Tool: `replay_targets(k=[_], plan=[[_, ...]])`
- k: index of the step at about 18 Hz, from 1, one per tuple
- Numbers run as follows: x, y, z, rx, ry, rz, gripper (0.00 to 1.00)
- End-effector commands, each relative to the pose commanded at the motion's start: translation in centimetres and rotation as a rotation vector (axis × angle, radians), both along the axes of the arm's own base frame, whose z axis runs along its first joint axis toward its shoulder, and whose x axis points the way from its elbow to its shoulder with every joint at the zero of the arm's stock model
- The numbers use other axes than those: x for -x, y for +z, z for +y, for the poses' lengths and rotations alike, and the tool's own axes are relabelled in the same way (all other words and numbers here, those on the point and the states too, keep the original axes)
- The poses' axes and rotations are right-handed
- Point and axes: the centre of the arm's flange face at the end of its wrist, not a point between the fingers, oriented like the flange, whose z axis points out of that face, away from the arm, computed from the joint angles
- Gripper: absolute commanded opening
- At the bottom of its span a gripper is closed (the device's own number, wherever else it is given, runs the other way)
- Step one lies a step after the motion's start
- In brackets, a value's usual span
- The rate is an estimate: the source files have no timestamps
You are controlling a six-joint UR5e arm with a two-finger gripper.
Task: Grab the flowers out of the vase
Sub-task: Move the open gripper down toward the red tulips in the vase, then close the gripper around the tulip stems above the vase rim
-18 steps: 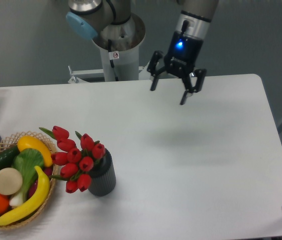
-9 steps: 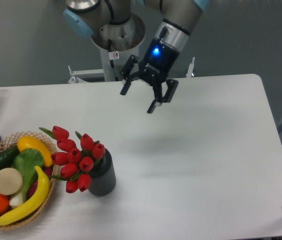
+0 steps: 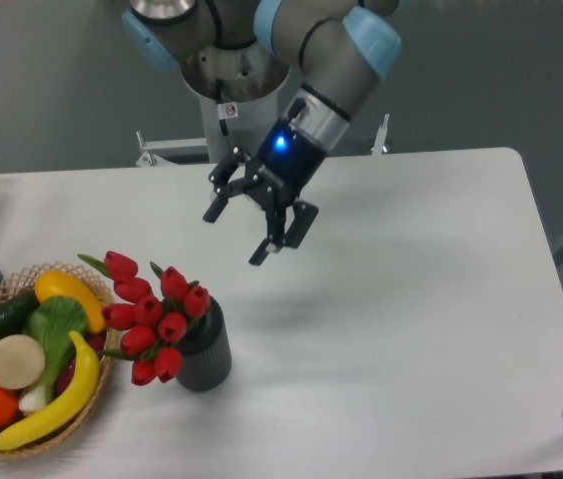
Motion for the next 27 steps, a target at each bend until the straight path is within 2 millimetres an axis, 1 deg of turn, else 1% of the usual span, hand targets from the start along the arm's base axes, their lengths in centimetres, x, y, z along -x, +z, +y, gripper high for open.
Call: replay_targets(k=[4, 7, 9, 12, 14, 16, 19, 20, 23, 25, 27], plan=[[1.0, 0.2, 1.1, 0.012, 0.022, -0.038, 1.00], [1.3, -0.5, 1.8, 0.025, 0.028, -0.065, 1.00], [1.7, -0.3, 2.1, 0.036, 0.049, -0.093, 1.00], [2.1, -0.1, 3.2, 0.062, 0.085, -0.154, 1.00], [1.7, -0.3, 3.6, 0.067, 0.078, -0.164, 1.00], [1.7, -0.6, 4.0, 0.066, 0.074, -0.161, 1.00], [1.5, -1.7, 5.1, 0.053, 0.051, -0.126, 1.00], [1.2, -1.8, 5.4, 0.052, 0.042, -0.123, 1.00], [0.7, -1.7, 5.8, 0.052, 0.030, -0.119, 1.00], [0.6, -2.3, 6.2, 0.055, 0.020, -0.115, 1.00], [0.1, -2.7, 6.4, 0.053, -0.002, -0.102, 1.00]])
